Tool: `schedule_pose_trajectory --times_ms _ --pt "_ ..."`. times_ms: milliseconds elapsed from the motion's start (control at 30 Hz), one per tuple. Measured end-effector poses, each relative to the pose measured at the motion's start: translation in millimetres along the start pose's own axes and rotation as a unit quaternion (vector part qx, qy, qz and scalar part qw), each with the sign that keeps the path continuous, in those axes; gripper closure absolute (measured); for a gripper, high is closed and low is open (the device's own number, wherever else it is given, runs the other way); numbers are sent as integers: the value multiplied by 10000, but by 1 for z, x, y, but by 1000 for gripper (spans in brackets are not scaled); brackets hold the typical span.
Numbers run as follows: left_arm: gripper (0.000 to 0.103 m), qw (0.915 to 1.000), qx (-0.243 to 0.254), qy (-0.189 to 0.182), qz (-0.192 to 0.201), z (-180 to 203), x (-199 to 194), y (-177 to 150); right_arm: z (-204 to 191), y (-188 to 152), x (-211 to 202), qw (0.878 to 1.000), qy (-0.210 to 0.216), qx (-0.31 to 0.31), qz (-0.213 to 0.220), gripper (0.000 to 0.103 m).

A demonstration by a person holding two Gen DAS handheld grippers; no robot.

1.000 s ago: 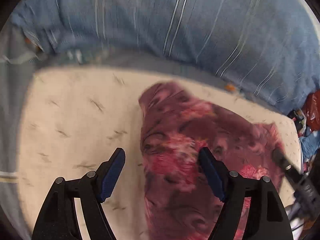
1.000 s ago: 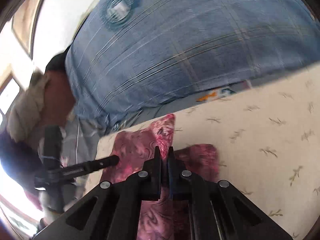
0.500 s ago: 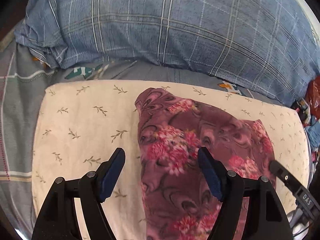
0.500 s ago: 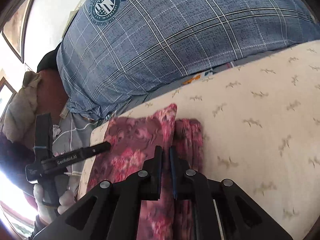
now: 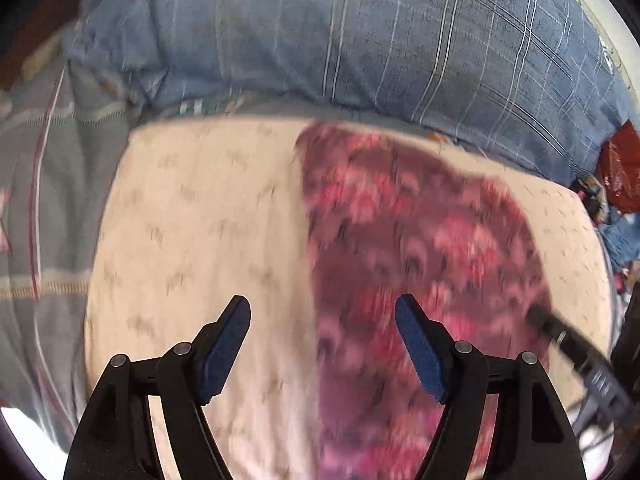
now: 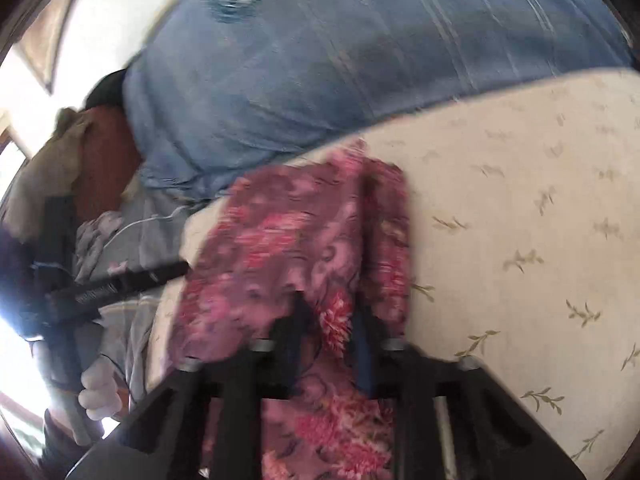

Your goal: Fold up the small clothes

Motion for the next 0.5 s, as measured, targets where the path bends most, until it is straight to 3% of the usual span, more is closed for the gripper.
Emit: schedule_pose_trajectory --times_ms 67,167,233,367,400,467,500 --pt "29 9997 -185 -141 -123 -11 -4 -23 -3 -2 -9 9999 76 -106 85 91" --pt "28 9969 -475 -598 -163 -16 -10 -50 13 -12 -15 9997 -204 94 29 86" --pt "28 9932 -620 -957 -234 -14 -13 -67 23 -23 -21 9993 -111 364 -19 73" --pt "28 9880 -532 -1353 -528 1 -6 -93 37 -53 -27 9980 -264 549 -171 62" --pt "28 9878 -470 -1353 -606 4 -4 -97 37 -58 -26 9980 -278 526 -223 62" --pt "29 9895 -407 -1253 -594 8 -6 -102 33 -67 -32 9991 -284 197 -237 79" --pt "29 9898 -389 -1248 -565 9 -10 -102 27 -69 -36 9995 -237 29 -221 95"
Point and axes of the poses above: each gripper's, at about its wrist camera, not at the fingertips, and x roughly the way its jaws point, z to its right, y to its top, the point moved 7 cm from there along x, roughly the way its jaws point, and after that the axes turned 14 degrees about x, right-handed, at the moved point
